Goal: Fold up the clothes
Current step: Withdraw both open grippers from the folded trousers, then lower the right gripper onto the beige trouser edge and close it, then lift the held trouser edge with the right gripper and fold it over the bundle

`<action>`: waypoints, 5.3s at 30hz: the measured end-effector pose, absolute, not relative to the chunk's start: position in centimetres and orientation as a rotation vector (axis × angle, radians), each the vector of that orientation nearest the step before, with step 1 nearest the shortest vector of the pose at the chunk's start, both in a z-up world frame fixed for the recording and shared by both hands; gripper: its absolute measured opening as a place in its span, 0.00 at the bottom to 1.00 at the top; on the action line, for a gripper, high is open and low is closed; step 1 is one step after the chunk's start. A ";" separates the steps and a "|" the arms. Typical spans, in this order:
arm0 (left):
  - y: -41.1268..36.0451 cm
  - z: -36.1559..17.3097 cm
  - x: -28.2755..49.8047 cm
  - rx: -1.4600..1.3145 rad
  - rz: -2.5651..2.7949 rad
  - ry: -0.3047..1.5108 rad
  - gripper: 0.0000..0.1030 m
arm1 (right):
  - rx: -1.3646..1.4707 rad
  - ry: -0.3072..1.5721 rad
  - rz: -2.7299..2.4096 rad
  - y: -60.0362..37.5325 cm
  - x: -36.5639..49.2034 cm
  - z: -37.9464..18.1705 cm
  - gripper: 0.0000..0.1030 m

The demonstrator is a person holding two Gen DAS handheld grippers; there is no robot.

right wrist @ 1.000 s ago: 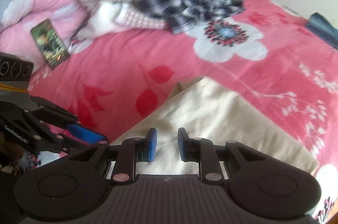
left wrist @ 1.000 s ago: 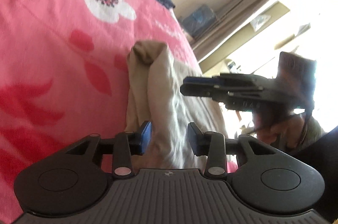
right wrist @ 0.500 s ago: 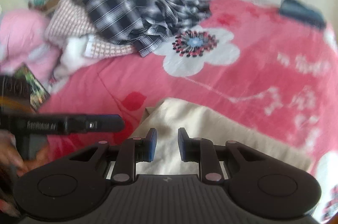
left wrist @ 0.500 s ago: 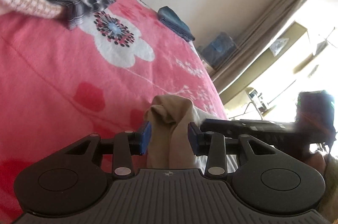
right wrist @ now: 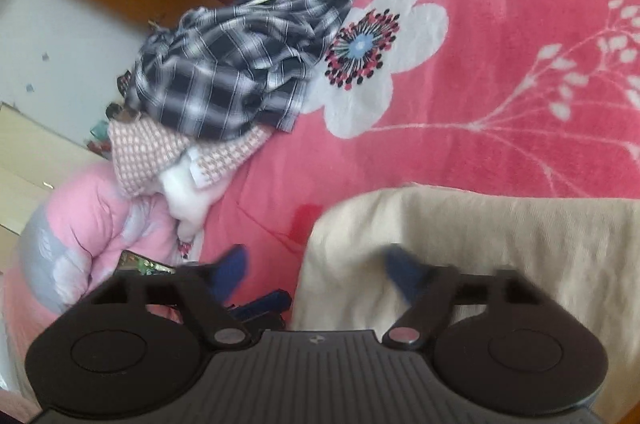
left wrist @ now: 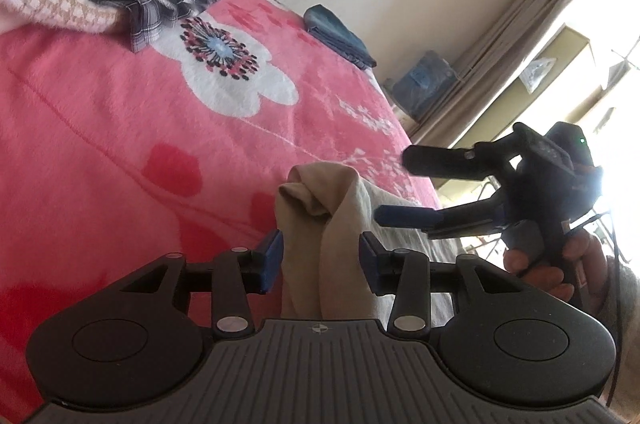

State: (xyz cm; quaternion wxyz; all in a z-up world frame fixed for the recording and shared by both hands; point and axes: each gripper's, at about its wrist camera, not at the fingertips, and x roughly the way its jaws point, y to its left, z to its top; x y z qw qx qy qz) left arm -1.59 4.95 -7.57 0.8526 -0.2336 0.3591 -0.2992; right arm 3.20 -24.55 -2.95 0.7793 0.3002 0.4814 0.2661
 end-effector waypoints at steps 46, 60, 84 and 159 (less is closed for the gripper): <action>5.7 -6.6 -3.0 -0.432 -0.648 0.734 0.45 | -0.549 0.452 -0.277 -39.0 -9.6 10.1 0.95; 5.1 -7.7 -3.1 -0.404 -0.594 0.780 0.45 | -0.247 0.626 0.413 -19.4 -8.0 1.3 0.69; 2.1 -9.7 -0.4 -0.228 -0.648 0.682 0.30 | -0.019 0.891 0.323 -14.6 -0.9 -0.5 0.48; -0.7 -9.6 4.2 -0.174 -0.969 0.681 0.41 | 0.307 0.793 0.322 -20.1 -3.1 1.7 0.07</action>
